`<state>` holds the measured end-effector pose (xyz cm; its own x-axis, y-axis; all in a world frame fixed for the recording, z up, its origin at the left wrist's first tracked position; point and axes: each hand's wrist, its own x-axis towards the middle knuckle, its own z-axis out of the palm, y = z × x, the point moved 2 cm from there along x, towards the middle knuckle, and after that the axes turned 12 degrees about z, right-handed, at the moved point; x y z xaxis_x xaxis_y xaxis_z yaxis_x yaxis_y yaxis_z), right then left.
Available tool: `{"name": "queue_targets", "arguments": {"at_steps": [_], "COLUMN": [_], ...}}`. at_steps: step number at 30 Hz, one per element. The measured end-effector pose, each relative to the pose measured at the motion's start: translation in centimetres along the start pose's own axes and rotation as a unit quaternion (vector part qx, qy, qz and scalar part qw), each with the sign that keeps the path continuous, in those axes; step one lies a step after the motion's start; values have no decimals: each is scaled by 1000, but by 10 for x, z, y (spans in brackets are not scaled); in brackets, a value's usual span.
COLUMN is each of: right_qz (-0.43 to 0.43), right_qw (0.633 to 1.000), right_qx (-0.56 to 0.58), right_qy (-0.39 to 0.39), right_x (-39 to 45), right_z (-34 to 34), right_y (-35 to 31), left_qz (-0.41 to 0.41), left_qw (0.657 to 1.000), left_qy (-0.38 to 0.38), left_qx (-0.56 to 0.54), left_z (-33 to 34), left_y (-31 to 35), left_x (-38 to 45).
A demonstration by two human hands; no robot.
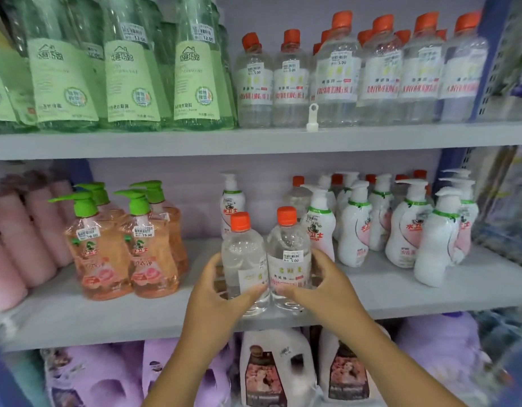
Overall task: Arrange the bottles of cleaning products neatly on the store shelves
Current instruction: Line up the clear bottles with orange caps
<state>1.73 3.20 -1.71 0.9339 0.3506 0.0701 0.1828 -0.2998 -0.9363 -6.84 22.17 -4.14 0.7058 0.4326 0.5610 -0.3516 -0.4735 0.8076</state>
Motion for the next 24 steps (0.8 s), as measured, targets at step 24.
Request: {"name": "queue_targets", "arguments": {"at_steps": [24], "right_qz": [-263], "right_qw": [962], "right_qx": [76], "right_qy": [-1], "right_x": [29], "right_z": [-191], "right_y": [-246], "left_qz": [165], "left_qw": [979], "left_qy": [85], "left_qx": [83], "left_z": [32], "left_y": [298], "left_x": [137]}}
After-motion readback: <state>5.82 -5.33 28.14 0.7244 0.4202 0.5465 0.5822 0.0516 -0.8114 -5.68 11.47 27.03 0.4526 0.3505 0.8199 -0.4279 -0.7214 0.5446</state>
